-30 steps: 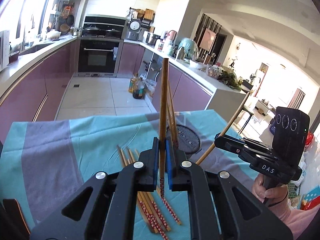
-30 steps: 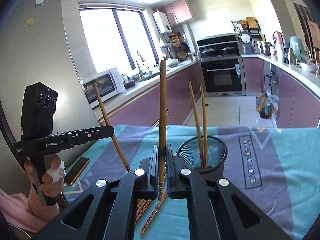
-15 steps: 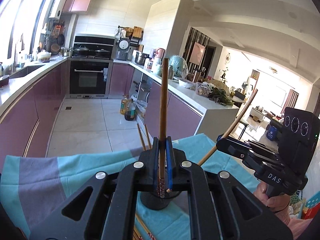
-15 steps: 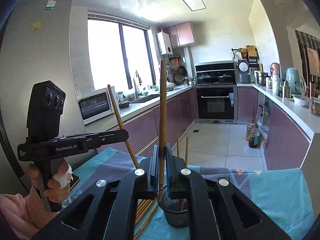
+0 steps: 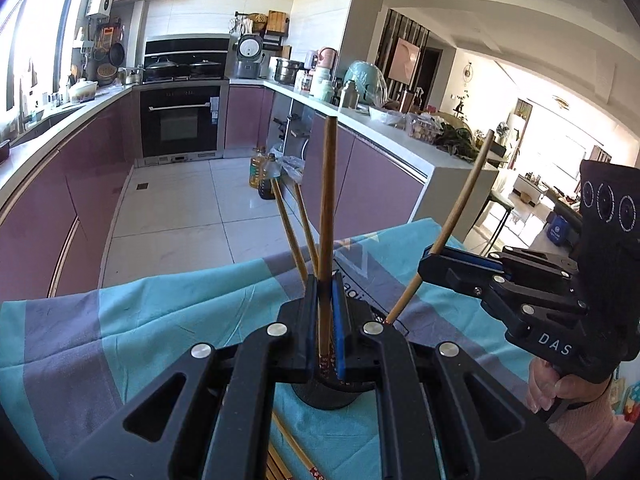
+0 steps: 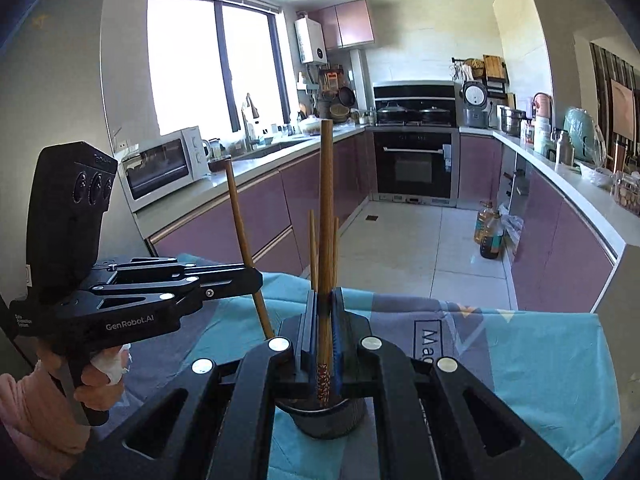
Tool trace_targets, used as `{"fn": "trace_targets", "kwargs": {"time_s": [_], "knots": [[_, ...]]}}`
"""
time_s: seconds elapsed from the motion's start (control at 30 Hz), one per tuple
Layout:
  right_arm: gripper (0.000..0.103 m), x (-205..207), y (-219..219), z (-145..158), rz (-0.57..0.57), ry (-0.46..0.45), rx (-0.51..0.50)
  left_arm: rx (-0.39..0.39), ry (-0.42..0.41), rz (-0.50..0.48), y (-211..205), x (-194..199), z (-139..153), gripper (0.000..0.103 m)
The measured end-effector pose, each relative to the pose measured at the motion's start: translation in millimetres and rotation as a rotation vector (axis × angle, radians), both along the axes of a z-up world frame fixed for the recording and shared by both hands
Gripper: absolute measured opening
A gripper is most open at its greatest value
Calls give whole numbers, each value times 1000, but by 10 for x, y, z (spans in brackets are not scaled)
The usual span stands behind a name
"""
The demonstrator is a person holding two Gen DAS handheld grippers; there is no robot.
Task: Organize utensils
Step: 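Carry the chopstick over the mesh cup and lower it in with the right gripper, then release the chopstick and return the right gripper to the chopstick row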
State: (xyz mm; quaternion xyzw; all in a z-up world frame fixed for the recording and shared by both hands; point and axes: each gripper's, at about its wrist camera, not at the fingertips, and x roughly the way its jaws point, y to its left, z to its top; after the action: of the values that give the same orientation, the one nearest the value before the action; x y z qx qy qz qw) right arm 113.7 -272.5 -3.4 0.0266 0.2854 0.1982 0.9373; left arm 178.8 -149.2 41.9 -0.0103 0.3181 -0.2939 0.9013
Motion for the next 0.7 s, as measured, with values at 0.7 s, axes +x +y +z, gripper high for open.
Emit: {"fn": "trace_targets", "kwargs": {"time_s": [0.7], "knots": [[10, 318, -4, -370, -31, 156, 57, 33, 76, 34, -27, 378, -441, 27]]}}
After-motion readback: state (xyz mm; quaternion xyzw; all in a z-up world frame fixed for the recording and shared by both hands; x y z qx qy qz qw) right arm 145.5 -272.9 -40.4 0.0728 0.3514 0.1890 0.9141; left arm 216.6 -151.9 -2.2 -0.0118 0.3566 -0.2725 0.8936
